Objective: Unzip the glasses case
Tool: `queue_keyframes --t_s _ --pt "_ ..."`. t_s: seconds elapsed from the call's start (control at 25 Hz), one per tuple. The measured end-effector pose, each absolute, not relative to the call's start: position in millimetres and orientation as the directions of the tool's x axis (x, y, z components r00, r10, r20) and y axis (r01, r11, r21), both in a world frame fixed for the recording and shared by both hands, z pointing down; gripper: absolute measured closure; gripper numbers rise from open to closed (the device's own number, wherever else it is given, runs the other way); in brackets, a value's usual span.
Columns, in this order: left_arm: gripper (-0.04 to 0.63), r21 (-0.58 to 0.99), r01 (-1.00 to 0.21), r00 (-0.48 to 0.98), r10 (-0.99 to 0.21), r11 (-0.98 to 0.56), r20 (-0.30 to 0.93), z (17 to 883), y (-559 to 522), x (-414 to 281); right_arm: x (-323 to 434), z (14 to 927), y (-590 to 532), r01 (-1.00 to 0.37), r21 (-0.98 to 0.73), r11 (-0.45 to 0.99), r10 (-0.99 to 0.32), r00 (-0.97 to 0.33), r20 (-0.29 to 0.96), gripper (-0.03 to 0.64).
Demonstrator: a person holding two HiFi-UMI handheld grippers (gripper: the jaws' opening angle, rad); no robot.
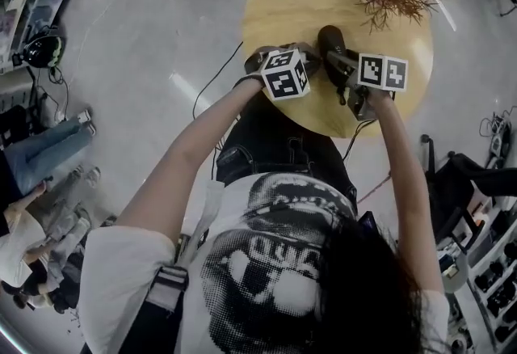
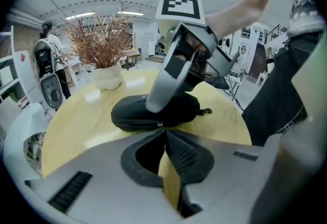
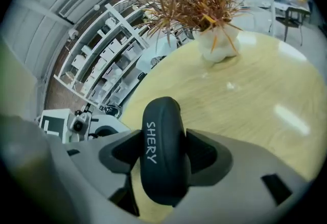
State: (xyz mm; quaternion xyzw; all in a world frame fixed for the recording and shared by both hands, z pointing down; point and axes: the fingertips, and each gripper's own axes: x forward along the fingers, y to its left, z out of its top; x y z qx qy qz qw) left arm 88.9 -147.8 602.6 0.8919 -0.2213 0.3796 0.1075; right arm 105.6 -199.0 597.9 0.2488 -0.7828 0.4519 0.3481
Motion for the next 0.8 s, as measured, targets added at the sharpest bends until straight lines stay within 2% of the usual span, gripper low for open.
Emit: queue_keyframes --t_s 0.44,0.56,0.8 --pt "0.583 0.024 -0.486 0.614 -0.322 -0.874 0.720 604 -92 113 102 602 -197 -0.744 -0.644 0.180 -0.152 -0.667 0.729 0.348" --pt "0.583 0.041 -0.532 0.603 -0.344 -0.846 0.720 608 -82 118 101 603 -195 -0.741 -0.665 0.097 -0.183 -0.670 0.719 0.350" --pt "0.583 0.129 -0.648 0.608 -0.407 -0.751 0.682 610 -82 115 97 601 -195 -0.759 -0.649 0.047 -0.246 -0.639 0.729 0.351"
